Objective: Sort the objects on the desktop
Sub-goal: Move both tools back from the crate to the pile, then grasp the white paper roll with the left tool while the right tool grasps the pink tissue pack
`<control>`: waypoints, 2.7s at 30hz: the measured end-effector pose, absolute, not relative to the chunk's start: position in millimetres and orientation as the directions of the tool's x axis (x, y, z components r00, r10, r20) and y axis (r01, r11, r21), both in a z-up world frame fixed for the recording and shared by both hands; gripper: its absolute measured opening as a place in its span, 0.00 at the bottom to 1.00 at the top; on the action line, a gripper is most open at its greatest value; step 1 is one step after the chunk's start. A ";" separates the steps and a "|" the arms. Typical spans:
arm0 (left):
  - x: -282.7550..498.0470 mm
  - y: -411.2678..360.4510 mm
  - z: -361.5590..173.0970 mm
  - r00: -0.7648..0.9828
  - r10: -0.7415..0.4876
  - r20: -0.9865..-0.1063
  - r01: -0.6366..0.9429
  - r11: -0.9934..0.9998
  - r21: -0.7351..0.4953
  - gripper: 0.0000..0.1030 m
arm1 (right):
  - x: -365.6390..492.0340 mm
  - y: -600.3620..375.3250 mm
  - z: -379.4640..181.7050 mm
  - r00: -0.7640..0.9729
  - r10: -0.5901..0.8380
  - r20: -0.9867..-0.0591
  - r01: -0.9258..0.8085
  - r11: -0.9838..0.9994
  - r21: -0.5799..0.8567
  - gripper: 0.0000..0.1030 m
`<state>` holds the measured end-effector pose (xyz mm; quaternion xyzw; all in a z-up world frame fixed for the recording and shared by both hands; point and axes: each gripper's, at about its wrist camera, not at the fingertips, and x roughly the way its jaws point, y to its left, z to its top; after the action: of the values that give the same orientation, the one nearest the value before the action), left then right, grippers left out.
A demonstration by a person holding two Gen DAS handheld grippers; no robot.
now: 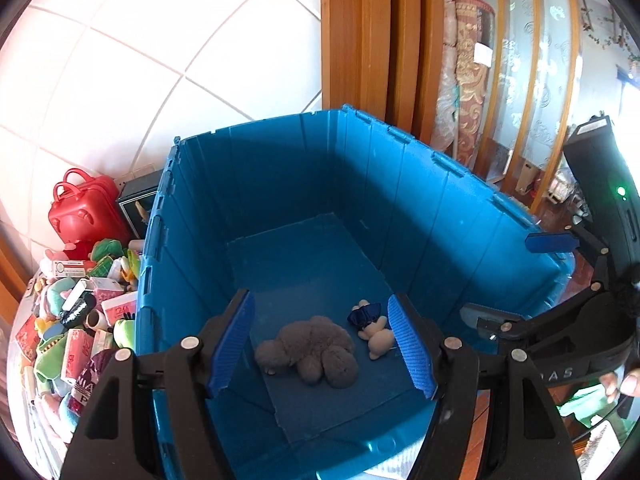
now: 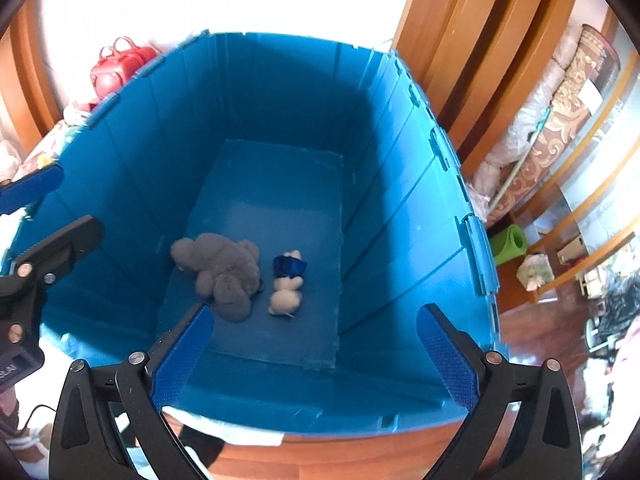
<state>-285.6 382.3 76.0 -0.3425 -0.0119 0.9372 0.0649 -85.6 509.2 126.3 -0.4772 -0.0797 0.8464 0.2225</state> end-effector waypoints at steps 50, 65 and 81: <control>-124.6 -182.6 -95.3 -0.533 -0.383 -0.754 0.619 -0.784 -0.039 0.67 | -323.3 209.4 -7.1 -0.629 0.220 -0.746 -0.184 -0.974 -0.132 1.00; -164.0 -314.8 -178.9 -0.420 -0.314 -0.851 0.659 -0.751 -0.048 0.67 | -379.4 204.5 -78.7 -0.501 0.249 -0.829 -0.330 -0.940 -0.083 1.00; -201.2 -311.9 -221.5 -0.453 -0.145 -0.880 0.574 -0.802 -0.164 0.46 | -427.8 171.7 -101.7 -0.462 0.199 -0.864 -0.303 -0.951 -0.057 1.00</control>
<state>-201.2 -311.9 -221.5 -0.4750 -0.2259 0.8219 -0.2185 -427.8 171.7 -101.7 -0.4973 0.0524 0.8534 0.1470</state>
